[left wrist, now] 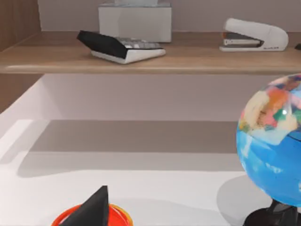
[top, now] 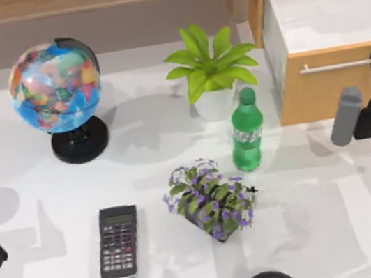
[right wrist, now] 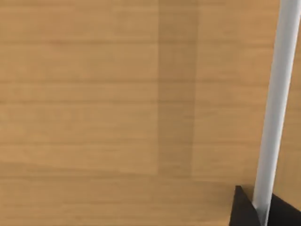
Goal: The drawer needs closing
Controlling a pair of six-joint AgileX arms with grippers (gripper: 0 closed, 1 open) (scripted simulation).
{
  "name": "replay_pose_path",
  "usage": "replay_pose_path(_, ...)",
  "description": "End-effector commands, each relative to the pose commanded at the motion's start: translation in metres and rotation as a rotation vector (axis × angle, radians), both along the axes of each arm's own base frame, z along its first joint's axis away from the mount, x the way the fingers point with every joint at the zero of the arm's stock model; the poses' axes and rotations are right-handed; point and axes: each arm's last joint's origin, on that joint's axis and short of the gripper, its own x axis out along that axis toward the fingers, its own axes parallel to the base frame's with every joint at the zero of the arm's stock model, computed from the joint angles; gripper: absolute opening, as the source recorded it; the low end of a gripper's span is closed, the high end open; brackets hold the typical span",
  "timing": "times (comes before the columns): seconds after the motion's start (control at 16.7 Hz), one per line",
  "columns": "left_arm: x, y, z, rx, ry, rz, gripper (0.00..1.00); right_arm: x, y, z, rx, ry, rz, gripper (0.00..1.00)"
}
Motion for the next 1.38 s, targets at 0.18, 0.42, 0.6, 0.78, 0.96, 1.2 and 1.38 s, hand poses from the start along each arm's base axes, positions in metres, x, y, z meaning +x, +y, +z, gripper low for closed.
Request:
replay_pose_path(0.18, 0.000, 0.000, 0.000, 0.000, 0.000, 0.000, 1.00, 0.022, 0.000, -0.001, -0.001, 0.004, -0.001, 0.00)
replay_pose_path(0.42, 0.000, 0.000, 0.000, 0.000, 0.000, 0.000, 1.00, 0.046, -0.002, -0.001, -0.002, 0.007, -0.002, 0.00)
replay_pose_path(0.6, 0.000, 0.000, 0.000, 0.000, 0.000, 0.000, 1.00, 0.049, -0.002, -0.001, -0.002, 0.008, -0.003, 0.00)
replay_pose_path(0.78, 0.000, 0.000, 0.000, 0.000, 0.000, 0.000, 1.00, 0.048, -0.001, -0.001, 0.000, 0.008, 0.000, 0.00)
replay_pose_path(0.96, 0.000, 0.000, 0.000, 0.000, 0.000, 0.000, 1.00, 0.061, 0.000, 0.001, 0.002, 0.001, 0.003, 0.00)
replay_pose_path(1.2, 0.000, 0.000, 0.000, 0.000, 0.000, 0.000, 1.00, 0.090, 0.000, 0.000, 0.001, 0.006, 0.002, 0.00)
replay_pose_path(1.38, 0.000, 0.000, 0.000, 0.000, 0.000, 0.000, 1.00, 0.107, -0.001, -0.001, 0.000, 0.009, 0.000, 0.00)
